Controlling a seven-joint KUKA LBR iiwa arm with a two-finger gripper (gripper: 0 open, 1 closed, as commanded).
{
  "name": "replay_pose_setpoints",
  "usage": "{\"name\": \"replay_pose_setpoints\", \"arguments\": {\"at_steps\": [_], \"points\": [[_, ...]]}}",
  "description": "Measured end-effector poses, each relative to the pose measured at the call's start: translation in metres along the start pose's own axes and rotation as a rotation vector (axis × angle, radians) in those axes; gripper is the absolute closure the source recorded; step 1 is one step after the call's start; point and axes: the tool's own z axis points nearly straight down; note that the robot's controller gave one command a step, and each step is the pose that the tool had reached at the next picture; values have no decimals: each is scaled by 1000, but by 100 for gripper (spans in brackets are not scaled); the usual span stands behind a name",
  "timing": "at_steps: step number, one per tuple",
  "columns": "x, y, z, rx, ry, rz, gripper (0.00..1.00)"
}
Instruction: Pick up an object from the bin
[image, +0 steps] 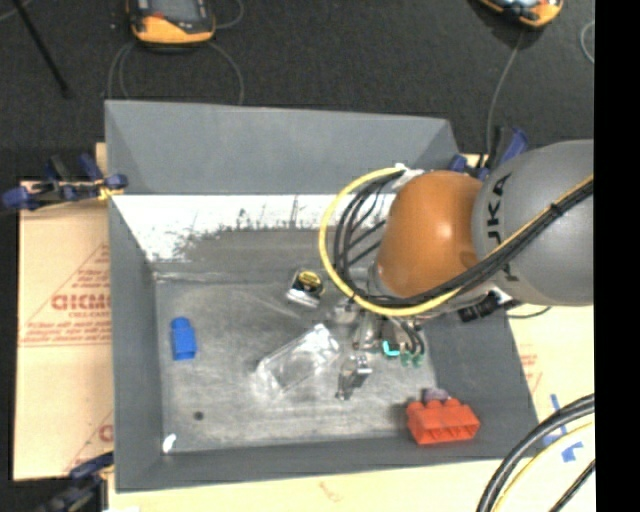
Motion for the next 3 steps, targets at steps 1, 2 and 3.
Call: {"name": "replay_pose_setpoints", "arguments": {"at_steps": [1, 2, 3], "points": [[-37, 19, 80, 2, -9, -224, 0], [-14, 29, 53, 1, -6, -381, 0], [-22, 23, 53, 0, -10, -286, 0]]}}
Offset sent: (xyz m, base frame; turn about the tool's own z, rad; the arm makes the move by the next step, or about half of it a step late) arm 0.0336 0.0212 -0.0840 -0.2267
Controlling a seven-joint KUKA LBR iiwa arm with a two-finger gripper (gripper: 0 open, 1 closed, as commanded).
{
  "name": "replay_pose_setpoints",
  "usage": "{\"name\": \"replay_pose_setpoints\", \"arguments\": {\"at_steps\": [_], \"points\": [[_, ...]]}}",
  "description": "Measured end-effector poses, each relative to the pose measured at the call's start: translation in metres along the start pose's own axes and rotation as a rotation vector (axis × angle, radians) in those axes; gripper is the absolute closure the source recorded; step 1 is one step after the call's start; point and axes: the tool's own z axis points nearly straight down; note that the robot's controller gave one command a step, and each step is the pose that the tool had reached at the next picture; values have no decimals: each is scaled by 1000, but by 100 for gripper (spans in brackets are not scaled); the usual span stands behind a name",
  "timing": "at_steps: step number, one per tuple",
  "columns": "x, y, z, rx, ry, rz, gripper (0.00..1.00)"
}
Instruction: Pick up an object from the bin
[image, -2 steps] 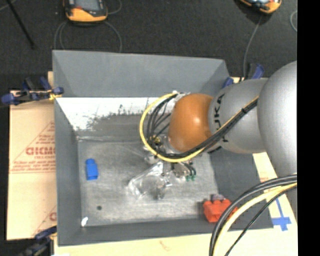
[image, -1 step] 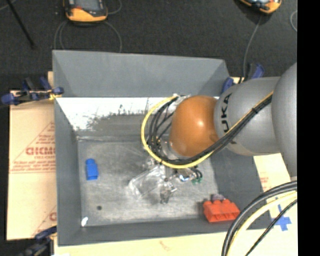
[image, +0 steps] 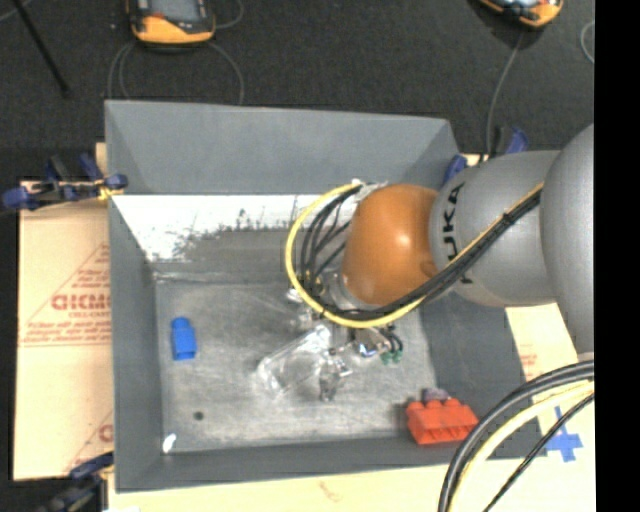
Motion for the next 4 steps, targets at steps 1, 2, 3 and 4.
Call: {"name": "replay_pose_setpoints", "arguments": {"at_steps": [1, 2, 3, 4], "points": [[-5, -1, 24, 3, -12, -165, 0], [-12, 12, 26, 9, -12, -277, 0], [-14, 13, 24, 7, -16, -276, 100], [-16, 12, -43, 3, -1, -270, 100]]}}
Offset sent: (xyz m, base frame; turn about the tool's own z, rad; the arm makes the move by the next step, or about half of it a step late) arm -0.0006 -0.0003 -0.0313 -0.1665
